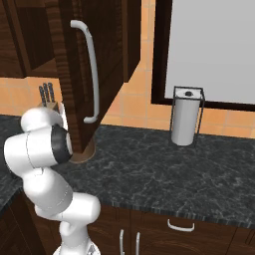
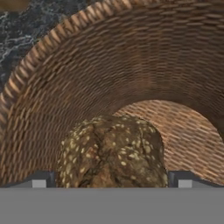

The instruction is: Open the cabinet, pick up the bread from the cabinet and place it in the basket. Then move the basket to the dining counter.

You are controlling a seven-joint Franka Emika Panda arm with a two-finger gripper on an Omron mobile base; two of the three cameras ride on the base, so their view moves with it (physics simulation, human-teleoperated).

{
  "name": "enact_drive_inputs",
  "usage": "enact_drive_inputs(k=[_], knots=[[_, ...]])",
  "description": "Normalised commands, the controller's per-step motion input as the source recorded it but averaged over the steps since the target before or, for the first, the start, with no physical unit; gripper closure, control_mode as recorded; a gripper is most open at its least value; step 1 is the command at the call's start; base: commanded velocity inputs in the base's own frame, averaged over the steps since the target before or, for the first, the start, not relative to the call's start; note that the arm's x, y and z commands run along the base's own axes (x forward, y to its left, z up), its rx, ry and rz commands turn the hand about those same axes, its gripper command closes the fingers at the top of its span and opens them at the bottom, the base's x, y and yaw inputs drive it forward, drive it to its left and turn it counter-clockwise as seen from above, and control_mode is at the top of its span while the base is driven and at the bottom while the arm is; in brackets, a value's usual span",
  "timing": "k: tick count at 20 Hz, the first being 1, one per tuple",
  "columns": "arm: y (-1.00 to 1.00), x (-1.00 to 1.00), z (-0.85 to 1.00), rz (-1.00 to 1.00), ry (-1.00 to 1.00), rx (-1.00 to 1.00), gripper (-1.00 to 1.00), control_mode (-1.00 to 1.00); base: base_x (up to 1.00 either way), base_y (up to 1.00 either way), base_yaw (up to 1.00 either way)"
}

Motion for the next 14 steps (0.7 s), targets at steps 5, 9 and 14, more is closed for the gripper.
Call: enact_drive_inputs(k=[5,9,14], knots=[[0.09,0.81,-0.32,0.16,0.00,0.00,-1.00,-1.00,0.00,0.00,0.00],[0.10,0.18,-0.40,0.20,0.00,0.01,-1.00,-1.00,0.00,0.00,0.00],[0.07,0.00,-0.07,0.14,-0.01,0.09,-1.00,-1.00,0.00,0.00,0.00]])
